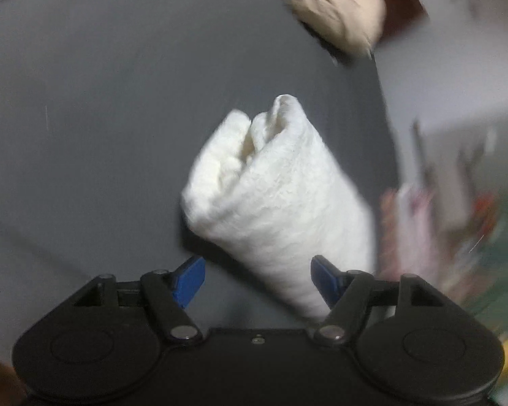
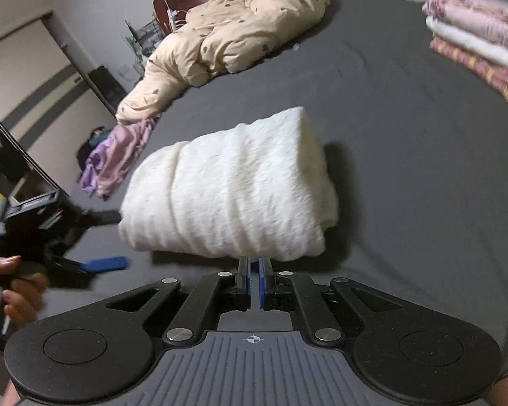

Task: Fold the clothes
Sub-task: 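Grip the folded robe's end with the left tool and lift it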

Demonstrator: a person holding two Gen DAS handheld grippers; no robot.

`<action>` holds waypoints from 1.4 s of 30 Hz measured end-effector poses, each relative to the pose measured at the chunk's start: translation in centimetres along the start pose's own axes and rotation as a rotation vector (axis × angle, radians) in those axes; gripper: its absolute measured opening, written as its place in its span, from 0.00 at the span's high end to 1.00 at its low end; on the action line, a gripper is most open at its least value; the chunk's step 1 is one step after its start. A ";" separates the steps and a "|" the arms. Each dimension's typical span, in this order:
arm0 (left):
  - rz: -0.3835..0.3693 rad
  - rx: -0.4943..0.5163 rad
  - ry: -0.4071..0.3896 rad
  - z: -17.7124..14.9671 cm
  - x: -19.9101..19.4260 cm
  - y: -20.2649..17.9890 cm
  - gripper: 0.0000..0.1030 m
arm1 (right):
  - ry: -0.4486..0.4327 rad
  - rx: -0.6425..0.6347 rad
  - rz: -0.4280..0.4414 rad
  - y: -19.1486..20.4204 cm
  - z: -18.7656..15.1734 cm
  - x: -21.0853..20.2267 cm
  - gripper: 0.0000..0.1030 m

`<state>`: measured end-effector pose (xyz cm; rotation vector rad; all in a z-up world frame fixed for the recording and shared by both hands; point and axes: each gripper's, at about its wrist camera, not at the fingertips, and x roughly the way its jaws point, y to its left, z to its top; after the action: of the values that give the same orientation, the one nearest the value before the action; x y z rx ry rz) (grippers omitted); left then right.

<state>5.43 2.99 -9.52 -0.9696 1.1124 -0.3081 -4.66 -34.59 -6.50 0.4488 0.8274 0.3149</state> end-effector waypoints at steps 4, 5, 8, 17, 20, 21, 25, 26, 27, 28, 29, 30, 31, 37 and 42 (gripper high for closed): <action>-0.056 -0.181 -0.058 -0.5 1.7 1.3 0.34 | -0.001 0.031 0.052 0.0 0.2 -0.4 0.96; -0.042 -0.192 -0.075 -0.5 2.0 1.2 0.33 | -0.004 0.033 0.061 0.0 0.3 -0.5 0.96; -0.054 -0.259 -0.105 -0.7 3.1 1.7 0.31 | -0.003 0.022 0.060 0.1 0.4 -0.9 0.96; -0.125 -0.363 -0.191 -1.8 5.5 3.6 0.24 | 0.113 0.048 0.085 0.9 -0.3 -0.4 0.96; -0.148 -0.350 -0.212 -1.7 5.9 3.3 0.23 | 0.145 0.126 0.169 0.5 -0.3 -0.1 0.96; -0.150 -0.345 -0.211 -1.5 6.1 3.1 0.22 | 0.147 0.149 0.180 0.4 -0.3 0.0 0.96; -0.148 -0.342 -0.221 -0.9 6.9 2.4 0.19 | 0.137 0.132 0.145 1.0 0.0 -0.2 0.96; -0.145 -0.342 -0.226 -0.7 7.1 2.2 0.19 | 0.133 0.121 0.140 1.1 0.0 -0.2 0.96; -0.142 -0.343 -0.234 -0.7 7.2 2.2 0.17 | 0.129 0.115 0.144 1.1 -0.1 -0.3 0.96; -0.140 -0.343 -0.241 -0.7 7.3 2.1 0.16 | 0.128 0.117 0.150 1.1 -0.1 -0.4 0.96; -0.138 -0.343 -0.249 -0.8 7.4 2.1 0.13 | 0.129 0.127 0.158 1.0 -0.2 -0.5 0.96; -0.136 -0.340 -0.259 -0.8 7.5 1.9 0.09 | 0.127 0.141 0.167 0.9 -0.2 -0.6 0.96; -0.132 -0.334 -0.266 -0.8 7.6 1.7 0.08 | 0.124 0.159 0.175 0.8 -0.3 -0.7 0.96; -0.103 -0.384 -0.286 -0.5 7.7 1.3 0.10 | 0.097 0.262 0.214 -0.2 -0.2 -1.2 0.96; -0.068 -0.395 -0.294 -0.5 7.5 1.2 0.29 | 0.094 0.334 0.229 -1.3 -0.3 -2.0 0.95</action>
<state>8.13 -1.42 -15.14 -1.3565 0.8852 0.0056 -6.01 -36.48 -6.02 0.8491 0.9261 0.4135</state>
